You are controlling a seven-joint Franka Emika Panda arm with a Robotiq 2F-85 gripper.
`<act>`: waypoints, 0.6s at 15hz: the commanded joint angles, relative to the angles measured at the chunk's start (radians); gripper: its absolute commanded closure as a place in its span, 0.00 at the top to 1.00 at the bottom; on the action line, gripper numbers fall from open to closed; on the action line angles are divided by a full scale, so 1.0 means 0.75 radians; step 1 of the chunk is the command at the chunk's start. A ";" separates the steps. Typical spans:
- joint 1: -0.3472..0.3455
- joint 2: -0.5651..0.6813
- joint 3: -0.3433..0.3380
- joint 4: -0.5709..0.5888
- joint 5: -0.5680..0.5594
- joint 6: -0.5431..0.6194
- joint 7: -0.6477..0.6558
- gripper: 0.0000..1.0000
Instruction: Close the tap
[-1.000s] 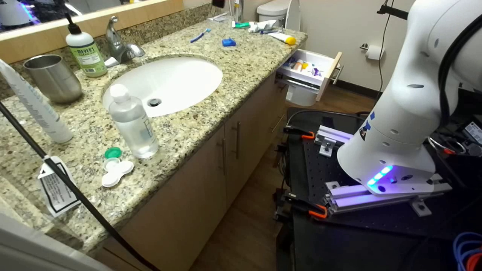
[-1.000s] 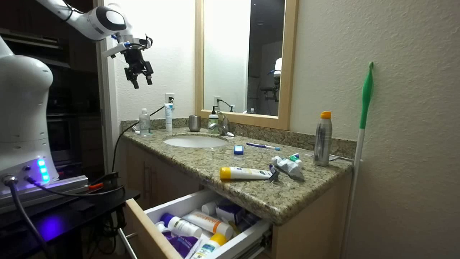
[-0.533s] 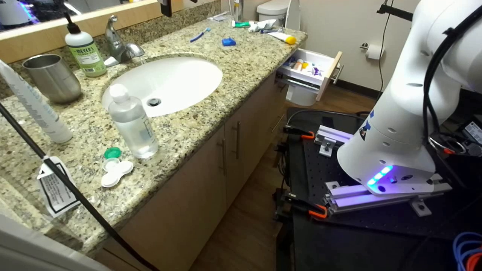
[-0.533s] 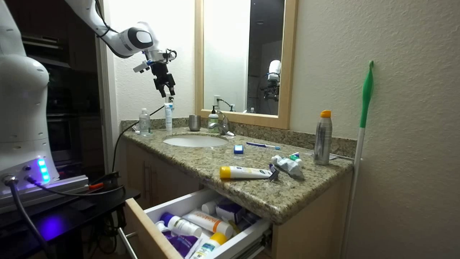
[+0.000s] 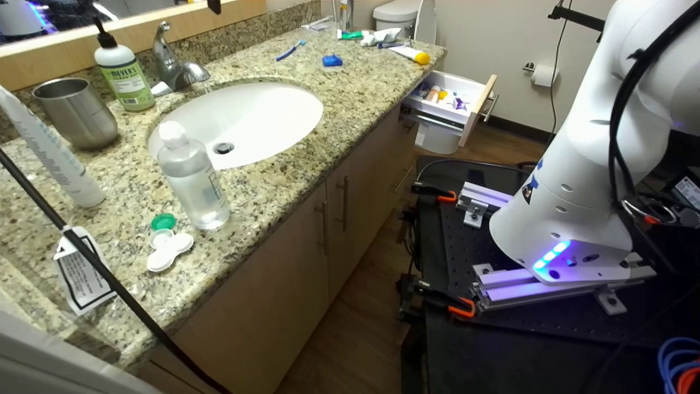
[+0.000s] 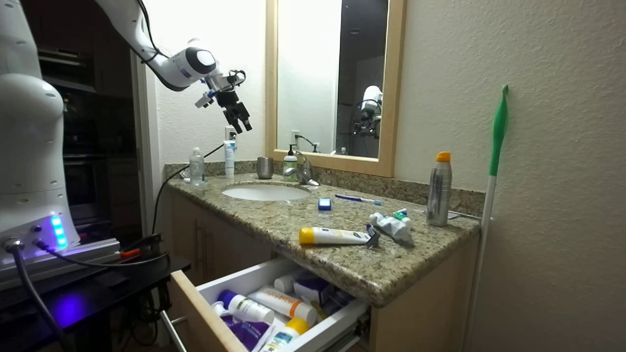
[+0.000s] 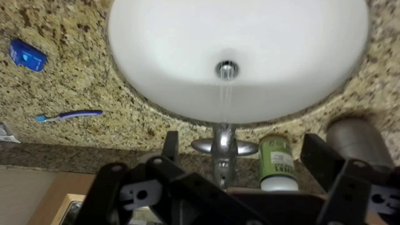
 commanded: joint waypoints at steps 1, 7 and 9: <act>-0.058 0.322 0.012 0.306 -0.153 0.116 0.342 1.00; 0.085 0.472 -0.136 0.512 -0.177 0.047 0.608 1.00; 0.114 0.505 -0.154 0.561 -0.178 0.024 0.643 1.00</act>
